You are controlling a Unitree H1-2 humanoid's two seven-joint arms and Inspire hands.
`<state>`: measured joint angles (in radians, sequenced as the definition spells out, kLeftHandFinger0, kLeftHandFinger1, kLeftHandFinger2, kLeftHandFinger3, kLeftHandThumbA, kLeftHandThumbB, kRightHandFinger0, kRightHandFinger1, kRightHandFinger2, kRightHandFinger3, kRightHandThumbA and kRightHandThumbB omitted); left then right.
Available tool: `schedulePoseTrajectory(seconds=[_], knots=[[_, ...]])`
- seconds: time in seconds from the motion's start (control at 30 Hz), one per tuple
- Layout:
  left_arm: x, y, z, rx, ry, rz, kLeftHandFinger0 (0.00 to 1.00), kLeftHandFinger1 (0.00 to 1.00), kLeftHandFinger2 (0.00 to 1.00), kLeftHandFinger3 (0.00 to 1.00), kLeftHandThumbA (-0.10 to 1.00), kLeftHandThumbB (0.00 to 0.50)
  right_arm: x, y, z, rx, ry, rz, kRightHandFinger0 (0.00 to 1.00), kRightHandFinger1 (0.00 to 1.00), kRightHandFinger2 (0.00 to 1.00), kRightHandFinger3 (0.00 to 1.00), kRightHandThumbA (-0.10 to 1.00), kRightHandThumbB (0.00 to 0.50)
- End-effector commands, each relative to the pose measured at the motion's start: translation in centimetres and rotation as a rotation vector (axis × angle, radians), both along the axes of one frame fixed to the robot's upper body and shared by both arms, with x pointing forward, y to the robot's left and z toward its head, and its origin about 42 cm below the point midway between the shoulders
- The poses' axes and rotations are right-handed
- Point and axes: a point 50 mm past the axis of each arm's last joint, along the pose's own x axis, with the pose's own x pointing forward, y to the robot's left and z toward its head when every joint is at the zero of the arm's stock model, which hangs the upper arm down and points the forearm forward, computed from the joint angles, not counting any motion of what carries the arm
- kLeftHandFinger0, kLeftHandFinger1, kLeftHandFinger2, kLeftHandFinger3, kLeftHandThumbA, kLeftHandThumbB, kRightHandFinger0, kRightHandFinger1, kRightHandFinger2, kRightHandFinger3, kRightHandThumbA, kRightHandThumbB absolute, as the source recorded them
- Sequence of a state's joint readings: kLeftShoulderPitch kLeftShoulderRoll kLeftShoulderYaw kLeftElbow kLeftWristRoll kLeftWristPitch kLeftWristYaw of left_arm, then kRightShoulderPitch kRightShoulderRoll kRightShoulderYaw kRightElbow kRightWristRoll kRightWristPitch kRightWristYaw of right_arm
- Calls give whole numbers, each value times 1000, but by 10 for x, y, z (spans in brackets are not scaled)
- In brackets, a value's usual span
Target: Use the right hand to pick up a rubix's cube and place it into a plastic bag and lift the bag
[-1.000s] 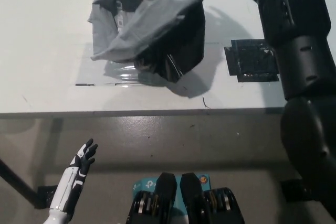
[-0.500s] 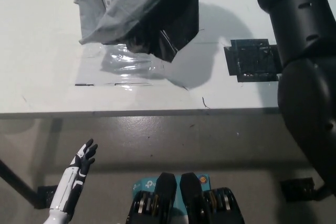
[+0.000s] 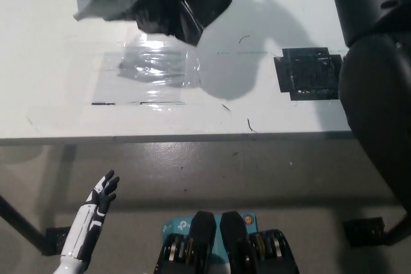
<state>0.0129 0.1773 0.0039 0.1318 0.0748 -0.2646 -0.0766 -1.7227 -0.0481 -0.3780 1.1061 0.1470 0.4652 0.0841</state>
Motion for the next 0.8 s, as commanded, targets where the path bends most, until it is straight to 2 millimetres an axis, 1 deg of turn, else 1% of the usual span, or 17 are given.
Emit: schedulePoseTrajectory(seconds=[0.0, 0.03, 0.07, 0.1, 0.3, 0.33, 0.4, 0.43, 0.47, 0.53, 0.57, 0.63, 0.7, 0.73, 0.77], knots=[[8, -2, 20, 25, -69, -23, 1000, 1000, 1000, 1000, 1000, 298, -49, -5, 127, 171, -294, -13, 0, 228, 744, 1000, -100, 144], [9, -2, 20, 25, -69, -23, 1000, 1000, 1000, 1000, 1000, 301, -44, -6, 118, 171, -276, -24, 0, 231, 755, 1000, -100, 135], [9, -2, 20, 27, -70, -23, 1000, 1000, 1000, 1000, 1000, 302, -42, -7, 116, 169, -273, -28, 0, 228, 758, 1000, -100, 139], [11, -3, 22, 28, -73, -24, 1000, 1000, 1000, 1000, 1000, 302, -37, -8, 108, 170, -259, -38, 0, 227, 775, 1000, -100, 127], [17, -3, 26, 37, -86, -30, 1000, 1000, 1000, 1000, 1000, 300, -19, -13, 75, 165, -199, -88, 0, 240, 814, 1000, -100, 141], [22, -3, 28, 37, -94, -33, 1000, 1000, 1000, 1000, 1000, 314, -12, -15, 63, 163, -180, -102, 0, 222, 805, 1000, -100, 138], [26, -3, 30, 39, -100, -34, 1000, 1000, 1000, 1000, 1000, 315, -8, -17, 54, 159, -167, -112, 0, 216, 803, 1000, -100, 139], [27, -4, 31, 42, -104, -36, 1000, 1000, 1000, 1000, 1000, 315, -5, -19, 48, 150, -158, -120, 0, 224, 811, 1000, -100, 131], [27, -4, 32, 43, -105, -37, 1000, 1000, 1000, 1000, 1000, 314, -4, -19, 45, 146, -154, -123, 0, 226, 816, 1000, -100, 133], [28, -4, 33, 39, -107, -42, 1000, 1000, 1000, 1000, 1000, 302, 2, -21, 33, 133, -133, -129, 0, 242, 829, 1000, -100, 121], [28, -5, 34, 39, -104, -40, 1000, 1000, 1000, 1000, 1000, 310, 5, -22, 25, 130, -120, -133, 0, 235, 823, 1000, -100, 115], [28, -5, 34, 41, -103, -39, 1000, 1000, 1000, 1000, 1000, 311, 7, -22, 18, 126, -112, -137, 0, 233, 806, 1000, -100, 119], [29, -4, 35, 46, -105, -42, 1000, 1000, 1000, 1000, 1000, 310, 11, -24, 8, 118, -104, -145, 0, 241, 777, 1000, -100, 112], [30, -4, 35, 49, -106, -43, 1000, 1000, 1000, 1000, 1000, 310, 13, -25, 2, 119, -88, -151, 0, 247, 780, 1000, -100, 121], [30, -4, 36, 52, -106, -45, 1000, 1000, 1000, 1000, 1000, 310, 15, -26, -6, 121, -71, -158, 0, 249, 782, 1000, -100, 118]])
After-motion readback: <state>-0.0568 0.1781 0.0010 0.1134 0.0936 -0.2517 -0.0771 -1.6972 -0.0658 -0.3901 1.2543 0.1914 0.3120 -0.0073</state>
